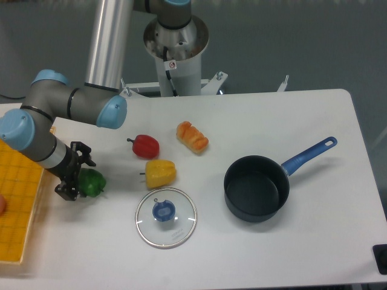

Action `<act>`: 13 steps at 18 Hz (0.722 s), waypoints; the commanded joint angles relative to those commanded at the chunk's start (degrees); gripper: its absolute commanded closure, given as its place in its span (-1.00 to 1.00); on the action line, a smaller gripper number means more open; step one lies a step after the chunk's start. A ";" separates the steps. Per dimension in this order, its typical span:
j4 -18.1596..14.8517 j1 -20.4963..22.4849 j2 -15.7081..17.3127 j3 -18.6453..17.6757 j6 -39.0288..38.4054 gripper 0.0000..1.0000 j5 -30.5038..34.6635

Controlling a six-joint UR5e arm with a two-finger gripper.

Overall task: Pick up the green chilies
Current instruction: 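Close the gripper on the green bell pepper, then lift the green bell pepper and carry it toward the glass lid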

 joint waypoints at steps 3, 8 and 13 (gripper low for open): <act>0.00 0.00 -0.35 0.00 -0.09 -0.43 0.18; -0.44 0.35 0.52 0.53 0.09 -0.24 0.00; -0.70 1.05 1.93 1.14 0.00 -0.23 -0.53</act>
